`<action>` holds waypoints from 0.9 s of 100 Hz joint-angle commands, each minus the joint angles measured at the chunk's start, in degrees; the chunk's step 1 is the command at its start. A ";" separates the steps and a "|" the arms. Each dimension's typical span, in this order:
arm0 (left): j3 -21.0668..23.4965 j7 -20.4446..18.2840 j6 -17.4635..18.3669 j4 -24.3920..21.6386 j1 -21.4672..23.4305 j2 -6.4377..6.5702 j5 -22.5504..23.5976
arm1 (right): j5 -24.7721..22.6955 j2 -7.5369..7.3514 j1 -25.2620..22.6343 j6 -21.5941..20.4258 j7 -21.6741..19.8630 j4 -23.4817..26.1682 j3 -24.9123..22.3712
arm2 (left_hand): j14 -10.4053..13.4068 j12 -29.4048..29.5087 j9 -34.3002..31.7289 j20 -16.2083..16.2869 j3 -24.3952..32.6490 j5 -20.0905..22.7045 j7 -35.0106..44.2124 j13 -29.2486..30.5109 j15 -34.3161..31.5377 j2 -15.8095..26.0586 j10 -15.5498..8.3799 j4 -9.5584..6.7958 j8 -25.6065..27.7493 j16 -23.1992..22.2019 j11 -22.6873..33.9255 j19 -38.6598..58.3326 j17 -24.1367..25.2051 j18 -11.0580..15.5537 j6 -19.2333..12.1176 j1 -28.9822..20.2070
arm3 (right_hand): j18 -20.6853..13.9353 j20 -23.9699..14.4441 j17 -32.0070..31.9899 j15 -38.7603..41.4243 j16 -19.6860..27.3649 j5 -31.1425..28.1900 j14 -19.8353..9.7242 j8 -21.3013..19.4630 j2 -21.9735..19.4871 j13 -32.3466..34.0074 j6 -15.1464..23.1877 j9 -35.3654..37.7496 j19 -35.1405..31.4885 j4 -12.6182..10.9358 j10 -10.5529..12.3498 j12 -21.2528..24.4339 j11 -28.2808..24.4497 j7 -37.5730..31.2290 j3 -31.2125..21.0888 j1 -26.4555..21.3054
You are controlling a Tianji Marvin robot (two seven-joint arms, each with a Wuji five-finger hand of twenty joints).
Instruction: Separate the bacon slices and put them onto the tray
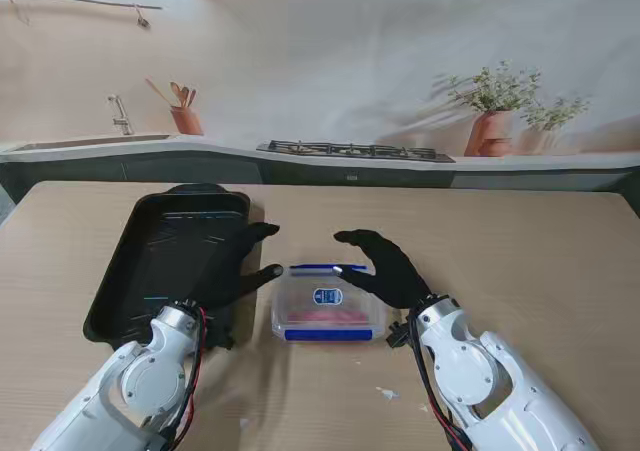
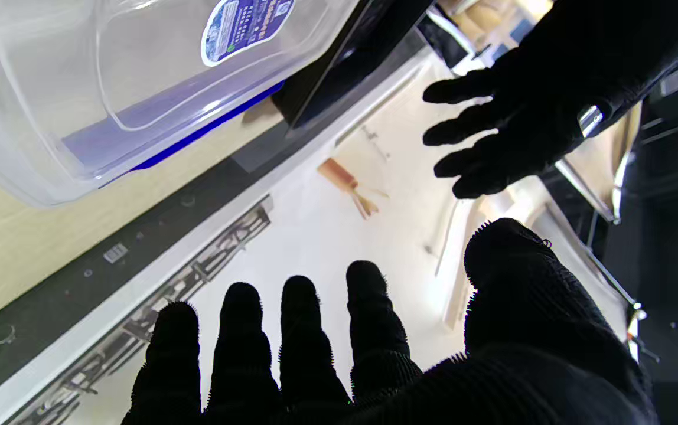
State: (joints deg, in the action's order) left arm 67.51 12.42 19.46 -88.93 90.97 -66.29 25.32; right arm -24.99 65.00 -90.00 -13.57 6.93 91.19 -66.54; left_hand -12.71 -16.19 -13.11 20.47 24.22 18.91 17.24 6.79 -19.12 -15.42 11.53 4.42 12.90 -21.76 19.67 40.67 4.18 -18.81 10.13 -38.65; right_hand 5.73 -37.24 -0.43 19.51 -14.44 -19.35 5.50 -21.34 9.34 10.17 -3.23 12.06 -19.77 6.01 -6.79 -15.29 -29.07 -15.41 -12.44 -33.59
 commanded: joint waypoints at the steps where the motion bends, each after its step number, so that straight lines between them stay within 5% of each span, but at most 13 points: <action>1: 0.18 -0.56 -0.09 -0.48 0.40 -0.07 0.20 | -0.25 0.34 -0.28 0.51 -0.67 0.48 0.24 | 0.45 0.15 1.31 -0.11 0.70 -1.07 0.20 -1.28 0.67 0.02 -2.36 -2.20 -0.24 -0.06 0.22 0.39 0.60 1.15 0.02 1.80 | -1.59 0.36 -0.40 -0.31 0.54 1.04 -1.60 0.60 -1.20 -1.18 0.59 -1.03 1.03 -3.45 1.52 0.13 -0.13 -0.40 1.64 0.54; 31: 0.75 -0.48 0.27 -0.80 0.79 0.00 0.62 | -1.58 0.08 -0.56 0.47 -1.03 1.30 0.06 | 0.56 0.00 0.71 -0.25 0.44 0.52 0.78 -0.95 0.65 0.30 -2.05 -2.16 -0.03 -0.05 0.56 0.13 0.75 0.58 -0.25 1.63 | -1.64 0.30 -0.34 -0.19 0.48 0.20 -1.60 0.50 -1.28 -1.14 0.64 -0.87 0.97 -3.48 1.37 0.07 -0.27 -0.87 1.71 0.20; 56: -0.09 -0.14 0.17 -0.03 -0.14 0.59 5.50 | -3.61 -0.40 -0.83 -0.31 -1.82 1.41 -0.77 | 0.56 -1.17 -5.99 -2.09 3.88 9.56 4.03 2.86 -0.76 -1.46 -2.16 -2.30 1.56 -1.15 2.59 -3.43 1.04 -1.67 -4.04 -0.89 | -1.69 0.33 -0.37 -0.13 0.44 -2.41 -1.71 -0.47 -1.28 -1.19 0.78 -0.64 1.02 -3.47 1.29 0.01 -0.40 -2.50 1.88 -0.10; 78: -1.94 0.65 1.61 1.37 -1.92 1.68 13.70 | -4.24 -0.61 -2.03 -0.13 -2.25 2.80 -1.70 | 6.05 -1.79 -9.12 -2.50 8.70 12.78 3.60 5.65 -1.66 -0.31 -7.50 -1.92 1.60 -1.24 3.37 -4.25 0.80 -1.11 -4.21 -2.64 | -1.45 0.29 -0.31 -0.06 0.41 -3.32 -1.88 -1.10 -1.48 -0.94 0.81 -0.19 0.97 -3.51 1.31 -0.06 -0.57 -2.82 1.88 -0.56; 90: -3.26 0.79 1.99 1.98 -3.02 2.18 16.61 | -4.93 -0.80 -3.21 -0.22 -2.55 3.99 -2.64 | 7.32 -1.95 -10.48 -2.17 10.44 13.76 3.56 6.63 -2.39 -0.32 -8.38 -1.75 1.59 -0.78 3.63 -3.65 0.72 -0.78 -4.37 -5.65 | -1.36 0.27 -0.23 -0.05 0.41 -4.70 -2.28 -1.66 -1.44 -0.71 0.51 0.49 0.93 -3.54 1.12 -0.18 -0.86 -3.43 1.83 -1.05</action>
State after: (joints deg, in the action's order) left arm 65.00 14.29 21.17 -87.10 88.58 -64.33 42.84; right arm -29.39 64.21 -91.90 -13.70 5.31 93.97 -68.72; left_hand -7.49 -17.55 -22.94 19.02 33.12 31.40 21.56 12.75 -20.81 -16.63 5.79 4.42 14.23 -22.02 23.03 37.85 4.59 -20.33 7.00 -42.23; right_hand 5.73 -37.24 -0.43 19.51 -14.44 -23.12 5.49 -21.95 9.34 10.17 -3.23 12.21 -19.77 6.01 -6.79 -15.29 -29.07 -18.39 -11.81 -33.59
